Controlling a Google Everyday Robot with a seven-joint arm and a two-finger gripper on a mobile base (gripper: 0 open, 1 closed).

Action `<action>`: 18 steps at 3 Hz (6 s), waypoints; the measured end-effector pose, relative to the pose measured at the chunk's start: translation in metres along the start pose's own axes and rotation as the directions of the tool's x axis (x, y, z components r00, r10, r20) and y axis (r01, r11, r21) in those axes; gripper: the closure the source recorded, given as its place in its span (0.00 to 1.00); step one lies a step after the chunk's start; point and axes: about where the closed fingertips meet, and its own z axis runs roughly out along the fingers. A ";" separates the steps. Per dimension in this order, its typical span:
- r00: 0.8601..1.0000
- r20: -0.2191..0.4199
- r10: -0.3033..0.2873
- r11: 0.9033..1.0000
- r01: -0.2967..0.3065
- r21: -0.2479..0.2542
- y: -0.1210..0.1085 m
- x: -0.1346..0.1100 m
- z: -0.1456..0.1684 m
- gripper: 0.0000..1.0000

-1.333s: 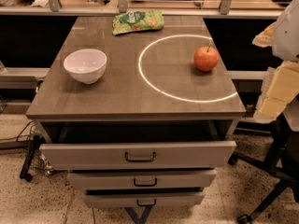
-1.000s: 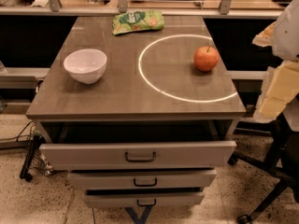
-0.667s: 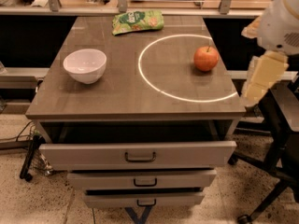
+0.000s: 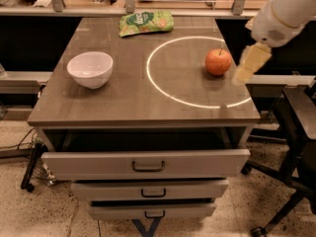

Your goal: Place apple into white bowl

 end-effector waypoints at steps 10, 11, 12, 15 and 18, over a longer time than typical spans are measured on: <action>0.889 0.457 -0.015 0.941 0.168 -0.295 0.065 -0.216 0.061 1.00; 0.864 0.499 -0.069 0.941 0.223 -0.256 0.080 -0.262 0.061 1.00; 0.843 0.525 -0.116 0.947 0.253 -0.196 0.074 -0.299 0.069 1.00; 0.821 0.552 -0.146 0.926 0.310 -0.216 0.092 -0.362 0.114 0.53; 0.830 0.542 -0.131 0.921 0.304 -0.243 0.100 -0.362 0.128 0.00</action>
Offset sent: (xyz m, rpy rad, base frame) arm 0.1067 -0.0234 -0.0655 0.1771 0.0387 -0.1801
